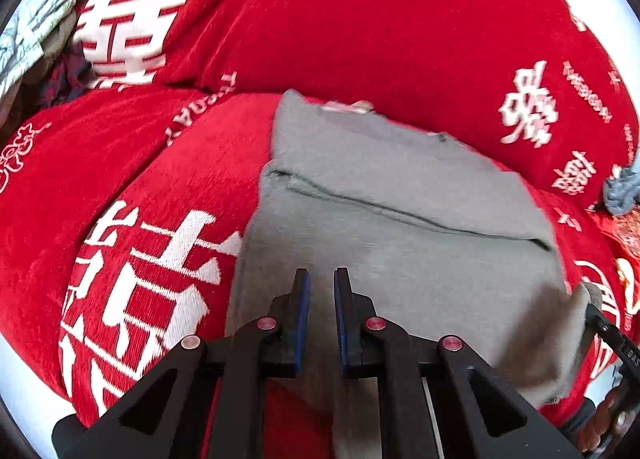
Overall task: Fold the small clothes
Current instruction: 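Close both grippers on the sweater hem and lift it, then fold the lifted hem over toward the collar with both grippers, then lay the folded hem down and hold it with both grippers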
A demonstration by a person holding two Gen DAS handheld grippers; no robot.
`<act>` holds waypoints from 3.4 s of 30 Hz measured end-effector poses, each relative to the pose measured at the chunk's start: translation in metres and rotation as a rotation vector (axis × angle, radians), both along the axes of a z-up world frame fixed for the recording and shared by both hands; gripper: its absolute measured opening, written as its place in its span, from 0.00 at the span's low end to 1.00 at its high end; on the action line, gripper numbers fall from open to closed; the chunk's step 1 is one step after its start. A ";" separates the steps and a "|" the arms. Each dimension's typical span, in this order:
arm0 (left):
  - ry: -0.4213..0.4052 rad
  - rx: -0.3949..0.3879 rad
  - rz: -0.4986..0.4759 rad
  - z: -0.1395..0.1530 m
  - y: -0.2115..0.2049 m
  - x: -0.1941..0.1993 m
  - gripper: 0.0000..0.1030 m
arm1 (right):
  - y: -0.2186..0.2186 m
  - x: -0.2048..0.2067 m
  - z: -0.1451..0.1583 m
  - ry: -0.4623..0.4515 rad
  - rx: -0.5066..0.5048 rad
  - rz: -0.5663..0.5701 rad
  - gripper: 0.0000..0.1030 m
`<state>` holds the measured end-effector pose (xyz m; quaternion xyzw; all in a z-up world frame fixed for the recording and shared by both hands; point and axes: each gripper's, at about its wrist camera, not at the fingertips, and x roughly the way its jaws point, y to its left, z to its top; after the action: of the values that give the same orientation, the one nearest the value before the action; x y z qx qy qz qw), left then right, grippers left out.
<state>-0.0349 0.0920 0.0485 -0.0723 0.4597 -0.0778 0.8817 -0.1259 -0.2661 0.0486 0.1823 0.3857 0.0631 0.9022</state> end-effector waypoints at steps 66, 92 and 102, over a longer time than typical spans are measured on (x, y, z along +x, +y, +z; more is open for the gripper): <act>-0.076 -0.218 -0.046 0.030 0.017 -0.085 0.13 | -0.011 -0.051 -0.019 0.031 0.120 0.175 0.18; -0.143 -0.256 -0.020 0.058 0.024 -0.065 0.13 | -0.034 -0.026 0.040 -0.130 0.256 0.152 0.09; -0.133 -0.152 -0.036 0.089 -0.003 -0.009 0.13 | -0.031 0.017 0.073 -0.109 0.140 0.091 0.09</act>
<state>-0.0441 0.0893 0.1372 -0.1256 0.3941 -0.1329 0.9007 -0.1089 -0.2973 0.1212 0.2237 0.3388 0.1404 0.9030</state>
